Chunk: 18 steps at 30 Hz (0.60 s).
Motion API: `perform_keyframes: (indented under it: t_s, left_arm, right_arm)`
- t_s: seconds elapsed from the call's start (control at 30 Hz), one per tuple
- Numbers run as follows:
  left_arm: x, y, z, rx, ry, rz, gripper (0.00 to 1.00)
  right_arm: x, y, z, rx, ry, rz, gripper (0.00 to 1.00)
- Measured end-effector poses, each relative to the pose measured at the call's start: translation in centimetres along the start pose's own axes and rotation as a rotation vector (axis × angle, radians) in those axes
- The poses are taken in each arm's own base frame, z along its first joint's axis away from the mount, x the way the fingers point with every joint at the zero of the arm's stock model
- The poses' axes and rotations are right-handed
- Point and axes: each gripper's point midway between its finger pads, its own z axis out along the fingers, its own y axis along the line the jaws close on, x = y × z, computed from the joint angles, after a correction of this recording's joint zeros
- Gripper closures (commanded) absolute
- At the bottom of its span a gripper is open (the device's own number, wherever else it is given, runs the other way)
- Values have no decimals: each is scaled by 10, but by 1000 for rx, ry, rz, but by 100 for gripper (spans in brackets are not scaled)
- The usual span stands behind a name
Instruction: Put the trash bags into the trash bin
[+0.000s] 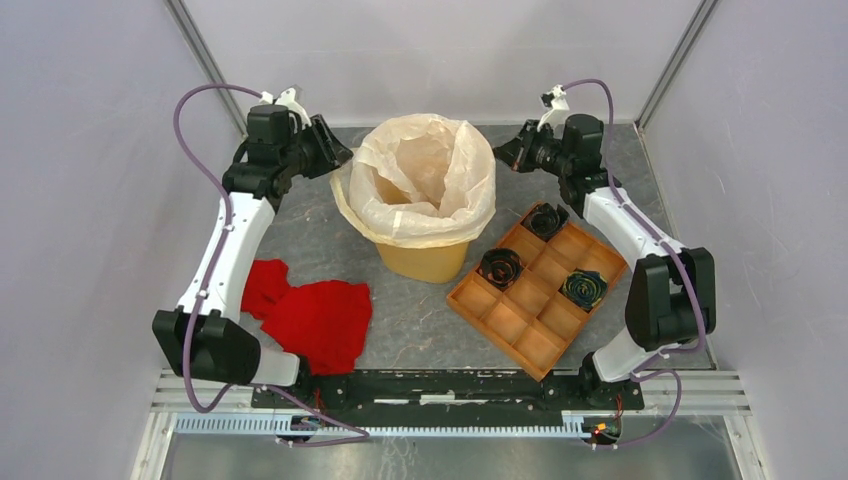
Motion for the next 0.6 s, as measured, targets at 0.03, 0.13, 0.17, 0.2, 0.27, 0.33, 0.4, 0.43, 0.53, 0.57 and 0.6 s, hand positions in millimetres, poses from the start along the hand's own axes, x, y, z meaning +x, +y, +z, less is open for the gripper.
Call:
perform_keyframes:
  t_s: [0.03, 0.13, 0.17, 0.2, 0.27, 0.33, 0.4, 0.43, 0.53, 0.57, 0.6]
  left_arm:
    - [1, 2, -2, -13, -2, -1, 36]
    - [13, 14, -6, -65, 18, -7, 19]
    - [14, 16, -14, -78, 9, -6, 17]
    - [18, 18, -20, -88, 8, -9, 17]
    - [22, 20, -33, -105, -2, -10, 17]
    - [24, 18, -50, -108, -24, -10, 22]
    - [23, 16, -64, -108, -53, -7, 30]
    - [22, 14, -70, -104, -67, -7, 33]
    - [22, 11, -81, -91, -93, -11, 34]
    - [24, 11, -82, -88, -91, -14, 33]
    - [28, 11, -81, -82, -82, -16, 36]
  right_arm:
    - [0, 0, -1, 3, 3, -2, 99]
    - [-2, 0, -4, 16, 2, -10, 100]
    - [-4, 1, -5, 17, -2, -13, 100]
    - [-5, 3, -6, 16, -7, -17, 100]
    - [-9, 5, -8, 14, -15, -24, 100]
    - [-10, 8, -10, 10, -19, -29, 100]
    - [-11, 10, -10, 7, -21, -31, 99]
    - [-11, 10, -10, 7, -21, -31, 100]
    - [-10, 11, -9, 5, -20, -31, 100]
    - [-10, 11, -9, 5, -20, -31, 100]
    - [-10, 11, -9, 5, -20, -31, 100]
